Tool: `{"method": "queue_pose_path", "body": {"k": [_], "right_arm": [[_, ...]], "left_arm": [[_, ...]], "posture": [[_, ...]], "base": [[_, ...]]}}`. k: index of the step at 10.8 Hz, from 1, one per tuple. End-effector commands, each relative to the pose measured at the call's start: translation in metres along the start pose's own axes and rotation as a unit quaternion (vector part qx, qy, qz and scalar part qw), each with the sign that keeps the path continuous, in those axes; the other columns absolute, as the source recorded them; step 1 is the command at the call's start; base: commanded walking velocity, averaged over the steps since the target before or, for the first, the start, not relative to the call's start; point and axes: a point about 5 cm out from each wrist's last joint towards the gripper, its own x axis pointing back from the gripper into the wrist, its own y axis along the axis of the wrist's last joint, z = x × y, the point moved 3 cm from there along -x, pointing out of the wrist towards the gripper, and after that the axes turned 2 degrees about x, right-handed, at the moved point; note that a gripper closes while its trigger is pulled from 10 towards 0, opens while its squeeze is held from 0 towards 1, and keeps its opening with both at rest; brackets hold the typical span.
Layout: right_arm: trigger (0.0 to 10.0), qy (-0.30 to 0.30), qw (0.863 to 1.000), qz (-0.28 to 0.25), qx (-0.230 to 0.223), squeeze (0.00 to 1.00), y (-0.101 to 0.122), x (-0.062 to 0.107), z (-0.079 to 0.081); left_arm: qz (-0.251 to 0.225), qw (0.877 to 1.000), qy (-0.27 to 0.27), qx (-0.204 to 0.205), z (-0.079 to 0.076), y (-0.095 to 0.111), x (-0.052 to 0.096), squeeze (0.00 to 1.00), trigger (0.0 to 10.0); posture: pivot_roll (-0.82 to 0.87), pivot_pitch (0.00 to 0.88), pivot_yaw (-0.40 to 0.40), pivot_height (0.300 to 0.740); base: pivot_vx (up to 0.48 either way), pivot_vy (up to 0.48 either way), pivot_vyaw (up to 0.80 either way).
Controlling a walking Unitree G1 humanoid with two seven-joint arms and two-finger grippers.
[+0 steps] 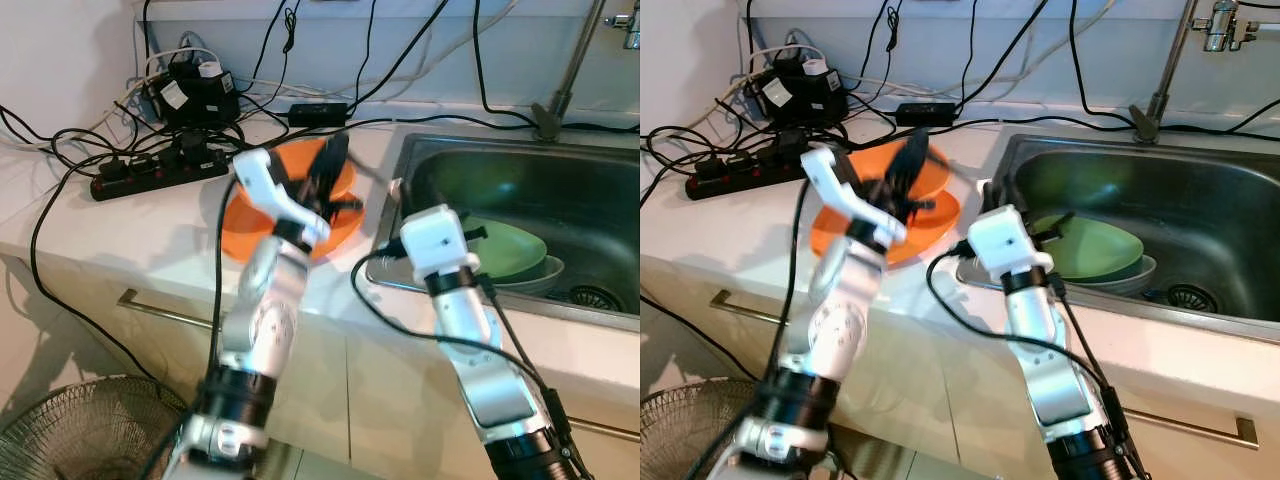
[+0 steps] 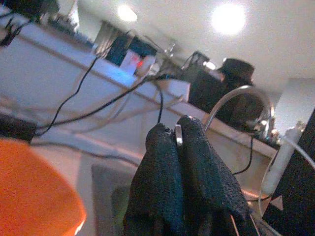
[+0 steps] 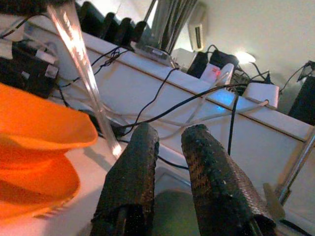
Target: Kitchen organization
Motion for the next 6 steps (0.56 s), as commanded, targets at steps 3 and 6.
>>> {"method": "queue_pose_path", "body": {"k": [3, 6], "right_arm": [[10.0, 0.007, 1.000, -0.012, -0.001, 0.00, 0.0051, 0.0012, 0.0045], [10.0, 0.006, 1.000, -0.018, 0.001, 0.00, 0.0081, 0.0005, 0.0020]], "left_arm": [[0.000, 1.000, 0.005, 0.016, -0.0024, -0.0042, 0.0031, 0.00, 10.0], [0.007, 1.000, 0.001, 0.008, -0.0056, -0.0062, 0.0088, 0.00, 10.0]], "posture": [[0.02, 0.000, 0.118, 0.740], [0.02, 0.000, 0.116, 0.740]], "base": [[0.000, 0.000, 0.00], [0.000, 0.000, 0.00]]}}
